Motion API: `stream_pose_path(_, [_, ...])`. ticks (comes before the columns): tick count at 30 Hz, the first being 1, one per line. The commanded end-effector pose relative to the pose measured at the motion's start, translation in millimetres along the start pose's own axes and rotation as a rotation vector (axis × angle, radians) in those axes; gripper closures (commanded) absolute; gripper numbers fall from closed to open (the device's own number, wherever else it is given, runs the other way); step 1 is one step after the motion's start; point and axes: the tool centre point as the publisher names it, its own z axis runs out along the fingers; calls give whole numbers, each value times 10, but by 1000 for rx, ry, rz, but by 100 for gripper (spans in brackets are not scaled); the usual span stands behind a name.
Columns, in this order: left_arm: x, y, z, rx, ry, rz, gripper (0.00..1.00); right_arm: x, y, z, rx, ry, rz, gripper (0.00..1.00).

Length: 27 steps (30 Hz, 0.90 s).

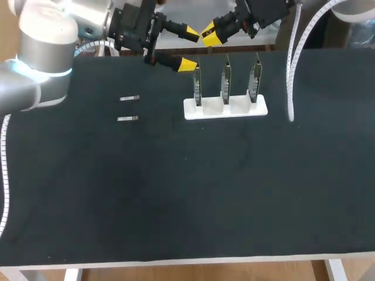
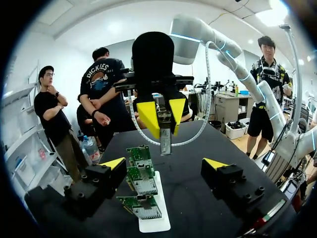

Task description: Pick up the optical module with the left hand, and insert it into the network port with the right hand.

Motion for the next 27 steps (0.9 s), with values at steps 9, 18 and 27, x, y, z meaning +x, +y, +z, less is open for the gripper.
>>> stream_pose_path(9, [0,-46,31,-24,-11,9,0,-3,-15,2,-2,-1,-1,100])
stream_pose_path(18, [85,-20,-141,-92,95,-13,0,-3,-15,2,-2,-1,-1,100])
stream_pose_path(27, [117,10,-333,-144,197,-9,0,-3,-15,2,-2,-1,-1,100])
